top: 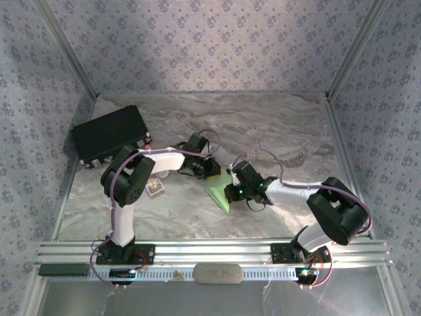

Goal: Fold a paper plane with a square sheet of paper (pick it up from the middle)
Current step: Third fold the triangle at the center of the table.

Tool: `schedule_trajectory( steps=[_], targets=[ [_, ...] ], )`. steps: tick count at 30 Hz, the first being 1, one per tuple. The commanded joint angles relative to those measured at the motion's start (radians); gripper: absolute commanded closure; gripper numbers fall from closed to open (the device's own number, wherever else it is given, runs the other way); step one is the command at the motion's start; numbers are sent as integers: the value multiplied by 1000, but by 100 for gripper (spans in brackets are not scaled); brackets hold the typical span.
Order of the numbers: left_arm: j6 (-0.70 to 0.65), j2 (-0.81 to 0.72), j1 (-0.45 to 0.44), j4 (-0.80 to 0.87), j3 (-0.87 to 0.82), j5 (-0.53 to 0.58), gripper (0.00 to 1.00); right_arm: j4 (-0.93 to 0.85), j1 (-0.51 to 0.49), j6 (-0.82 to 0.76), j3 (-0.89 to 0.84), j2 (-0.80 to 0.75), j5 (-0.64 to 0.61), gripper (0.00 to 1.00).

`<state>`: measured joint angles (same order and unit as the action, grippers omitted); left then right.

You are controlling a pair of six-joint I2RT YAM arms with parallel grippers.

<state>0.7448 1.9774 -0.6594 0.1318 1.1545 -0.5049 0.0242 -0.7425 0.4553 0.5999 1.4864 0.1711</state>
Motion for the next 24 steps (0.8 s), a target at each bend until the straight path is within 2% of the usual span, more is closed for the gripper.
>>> schedule_trajectory(
  steps=[1,24],
  targets=[
    [-1,-8,-9,57,-24,26,82,-19,7,-9,25,18,-16,100],
    [0,-10,-11,58,-26,30,82,-28,6,-4,18,-23,26,100]
  ],
)
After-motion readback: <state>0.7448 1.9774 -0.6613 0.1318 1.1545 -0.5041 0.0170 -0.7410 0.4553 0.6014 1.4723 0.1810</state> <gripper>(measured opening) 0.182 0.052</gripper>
